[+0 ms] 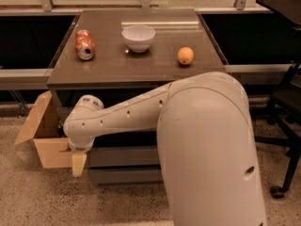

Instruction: Open top drawer

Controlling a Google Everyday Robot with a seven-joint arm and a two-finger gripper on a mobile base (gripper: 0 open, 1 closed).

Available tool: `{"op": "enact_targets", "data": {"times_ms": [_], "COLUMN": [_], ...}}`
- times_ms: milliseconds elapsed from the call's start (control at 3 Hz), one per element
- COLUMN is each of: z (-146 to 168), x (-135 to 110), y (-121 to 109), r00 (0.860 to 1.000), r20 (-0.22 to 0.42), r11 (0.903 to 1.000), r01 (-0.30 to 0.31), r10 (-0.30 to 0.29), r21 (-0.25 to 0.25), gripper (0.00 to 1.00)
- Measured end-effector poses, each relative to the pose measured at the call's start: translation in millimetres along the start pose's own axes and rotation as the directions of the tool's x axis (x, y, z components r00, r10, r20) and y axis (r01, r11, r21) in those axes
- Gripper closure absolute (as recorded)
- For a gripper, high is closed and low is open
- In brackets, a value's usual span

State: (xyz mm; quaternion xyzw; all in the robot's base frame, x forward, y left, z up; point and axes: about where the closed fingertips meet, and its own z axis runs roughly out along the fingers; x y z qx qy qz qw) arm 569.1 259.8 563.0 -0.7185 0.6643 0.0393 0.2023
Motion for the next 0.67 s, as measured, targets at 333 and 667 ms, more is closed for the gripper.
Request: {"op": "enact_targets", "data": {"times_ms": [333, 667], "z": [-20, -43], "x": [-13, -25], "y": [10, 18], "r00": [0.998, 0.995], "r20": [0.056, 0.089], "r11": [0.9996, 0.9984], "r01": [0.027, 0.054], "r10": [-0.027, -0.055], "r21": [0.000, 0.016], "gripper": [0.00, 0.00]}}
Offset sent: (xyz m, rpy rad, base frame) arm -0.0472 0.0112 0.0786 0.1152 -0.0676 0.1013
